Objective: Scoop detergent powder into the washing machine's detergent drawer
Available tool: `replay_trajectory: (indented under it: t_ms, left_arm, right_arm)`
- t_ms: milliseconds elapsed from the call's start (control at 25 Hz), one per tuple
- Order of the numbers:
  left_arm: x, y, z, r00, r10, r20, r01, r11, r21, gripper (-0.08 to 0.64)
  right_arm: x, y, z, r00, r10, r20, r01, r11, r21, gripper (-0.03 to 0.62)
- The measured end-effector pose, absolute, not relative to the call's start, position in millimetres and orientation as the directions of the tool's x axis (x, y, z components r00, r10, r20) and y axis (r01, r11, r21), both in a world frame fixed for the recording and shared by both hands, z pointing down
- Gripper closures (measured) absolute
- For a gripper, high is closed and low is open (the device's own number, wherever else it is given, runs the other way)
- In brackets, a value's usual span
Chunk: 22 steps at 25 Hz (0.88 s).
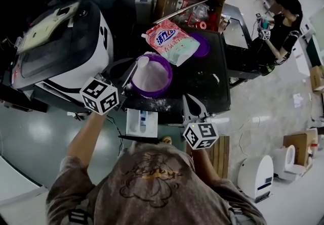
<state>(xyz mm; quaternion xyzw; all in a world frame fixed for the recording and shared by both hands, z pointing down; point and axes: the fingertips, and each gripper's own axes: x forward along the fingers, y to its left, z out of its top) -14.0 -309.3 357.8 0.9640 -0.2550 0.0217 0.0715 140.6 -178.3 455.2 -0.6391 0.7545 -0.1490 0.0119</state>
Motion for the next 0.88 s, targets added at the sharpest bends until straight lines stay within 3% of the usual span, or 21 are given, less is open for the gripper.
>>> replay_trajectory:
  t_ms: [880]
  left_arm:
    - [24.2, -319.4, 406.5, 0.891, -0.303, 0.339, -0.320, -0.948, -0.007, 0.537]
  right_arm:
    - [153.6, -179.8, 462.5, -0.178, -0.967, 0.184, -0.958, 0.128, -0.256, 0.591]
